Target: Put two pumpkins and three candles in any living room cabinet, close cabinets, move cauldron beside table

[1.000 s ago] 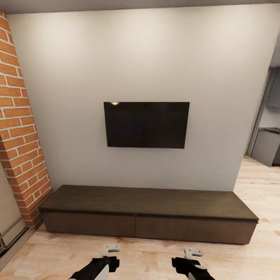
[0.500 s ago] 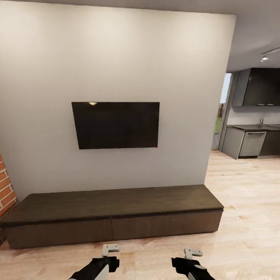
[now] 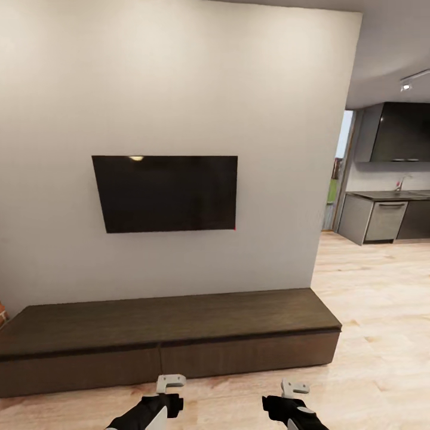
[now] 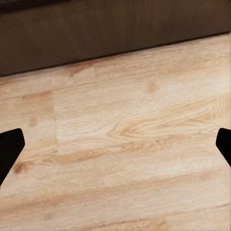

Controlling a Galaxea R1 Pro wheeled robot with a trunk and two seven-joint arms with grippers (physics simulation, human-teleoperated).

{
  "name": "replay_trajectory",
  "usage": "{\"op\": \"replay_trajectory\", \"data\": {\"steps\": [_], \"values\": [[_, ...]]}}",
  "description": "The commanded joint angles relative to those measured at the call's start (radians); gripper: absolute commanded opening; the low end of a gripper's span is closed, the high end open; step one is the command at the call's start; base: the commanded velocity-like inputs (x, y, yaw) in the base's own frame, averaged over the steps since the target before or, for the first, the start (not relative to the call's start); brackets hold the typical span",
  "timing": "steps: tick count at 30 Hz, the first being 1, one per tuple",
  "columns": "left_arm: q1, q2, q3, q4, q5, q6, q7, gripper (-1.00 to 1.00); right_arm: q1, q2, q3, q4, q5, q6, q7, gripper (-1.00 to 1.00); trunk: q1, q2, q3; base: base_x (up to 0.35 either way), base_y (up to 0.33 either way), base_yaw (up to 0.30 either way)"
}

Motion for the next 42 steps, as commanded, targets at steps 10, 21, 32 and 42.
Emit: {"op": "replay_trajectory", "data": {"steps": [10,21,32,42], "values": [[-0.001,0.002,-0.007,-0.002,0.018,0.005,0.007,1.00,-0.001,-0.001,0.008,-0.002,-0.007,0.001,-0.008,1.00,0.001,-0.001,-0.002,0.176,0.062,0.000],[-0.001,0.002,-0.006,-0.004,0.024,0.005,0.007,1.00,-0.001,0.008,0.008,-0.004,-0.002,0.001,-0.010,1.00,0.001,-0.001,-0.002,0.052,0.074,0.114],[-0.001,0.002,-0.005,-0.006,0.024,0.005,0.006,1.00,-0.001,0.009,0.004,-0.004,-0.006,0.001,-0.009,1.00,0.001,-0.001,-0.002,0.001,0.003,0.023],[-0.001,0.002,-0.005,-0.008,0.023,0.005,-0.002,1.00,-0.001,0.009,0.001,-0.003,-0.007,0.001,-0.008,1.00,0.005,-0.008,-0.005,0.000,0.000,0.000]]}}
